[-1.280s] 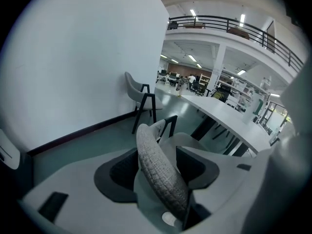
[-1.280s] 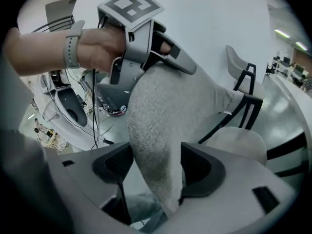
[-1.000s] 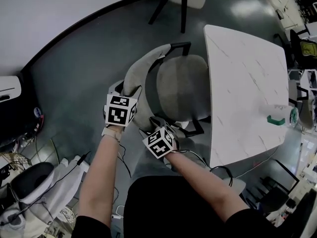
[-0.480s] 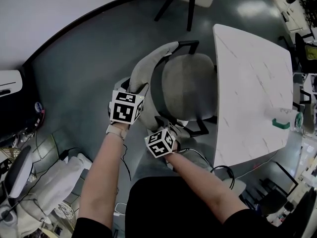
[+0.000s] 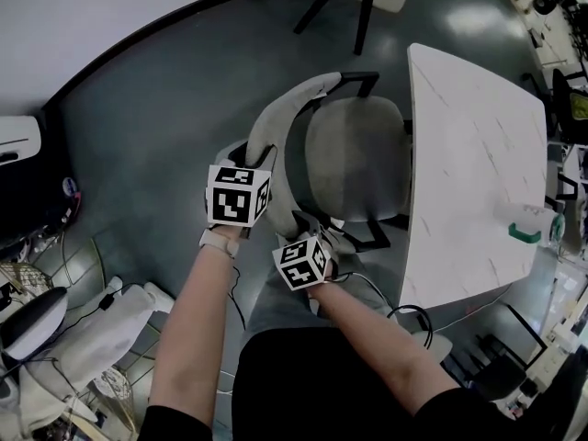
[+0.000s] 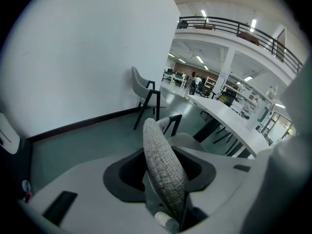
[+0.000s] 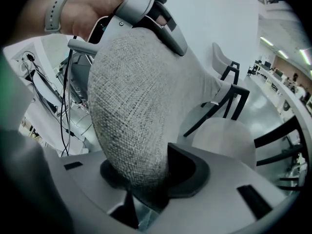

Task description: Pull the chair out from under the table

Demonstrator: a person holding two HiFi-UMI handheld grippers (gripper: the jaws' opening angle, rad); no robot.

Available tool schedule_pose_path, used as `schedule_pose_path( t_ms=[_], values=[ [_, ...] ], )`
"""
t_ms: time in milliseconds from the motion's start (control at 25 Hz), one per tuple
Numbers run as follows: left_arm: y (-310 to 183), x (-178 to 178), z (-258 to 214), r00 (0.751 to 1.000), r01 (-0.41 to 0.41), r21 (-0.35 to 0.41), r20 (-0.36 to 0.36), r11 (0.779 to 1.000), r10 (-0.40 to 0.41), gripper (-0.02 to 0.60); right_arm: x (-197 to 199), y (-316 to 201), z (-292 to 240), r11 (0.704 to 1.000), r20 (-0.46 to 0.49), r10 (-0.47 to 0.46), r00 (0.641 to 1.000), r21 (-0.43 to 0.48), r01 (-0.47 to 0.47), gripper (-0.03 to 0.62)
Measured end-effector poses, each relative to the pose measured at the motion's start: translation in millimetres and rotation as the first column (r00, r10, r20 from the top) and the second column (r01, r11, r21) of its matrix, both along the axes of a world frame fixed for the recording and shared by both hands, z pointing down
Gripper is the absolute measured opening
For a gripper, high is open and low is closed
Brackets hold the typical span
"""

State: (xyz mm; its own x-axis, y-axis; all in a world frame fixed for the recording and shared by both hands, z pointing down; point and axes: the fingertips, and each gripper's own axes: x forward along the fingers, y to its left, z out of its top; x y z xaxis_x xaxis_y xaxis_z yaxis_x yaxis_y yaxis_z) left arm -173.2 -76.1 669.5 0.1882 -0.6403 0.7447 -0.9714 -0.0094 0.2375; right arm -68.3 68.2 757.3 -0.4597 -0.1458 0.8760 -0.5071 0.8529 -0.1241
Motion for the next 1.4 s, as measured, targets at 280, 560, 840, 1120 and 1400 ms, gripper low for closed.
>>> schedule_pose_path(
  t_ms=[280, 560, 840, 1120, 1400],
  values=[
    [6.3, -5.0, -1.6, 0.998, 0.056, 0.002, -0.013, 0.998, -0.056, 0.15, 0.8, 1.3, -0.9, 1.0, 0.008, -0.019, 1.0, -0.002, 0.019, 0.147],
    [25.4, -23.9, -1.2, 0.989, 0.143, 0.003, -0.02, 0.99, -0.143, 0.149, -7.1, 9.4, 0.3, 0.996, 0.015, -0.088, 0.996, 0.005, 0.088, 0.146],
    [49.8, -49.7, -3.4, 0.967, 0.254, -0.002, -0.024, 0.967, -0.254, 0.147, -20.0, 18.5, -1.2, 0.984, 0.027, -0.176, 0.984, 0.008, 0.176, 0.146],
    [79.9, -79.2, -4.6, 0.925, 0.379, -0.006, -0.038, 0.925, -0.379, 0.146, -37.3, 29.5, -1.2, 0.953, 0.037, -0.303, 0.952, 0.019, 0.303, 0.146],
    [119.6, -108.1, -5.7, 0.851, 0.521, -0.017, -0.064, 0.853, -0.521, 0.144, -54.4, 44.7, -1.1, 0.897, 0.048, -0.442, 0.896, 0.032, 0.441, 0.144]
  ],
)
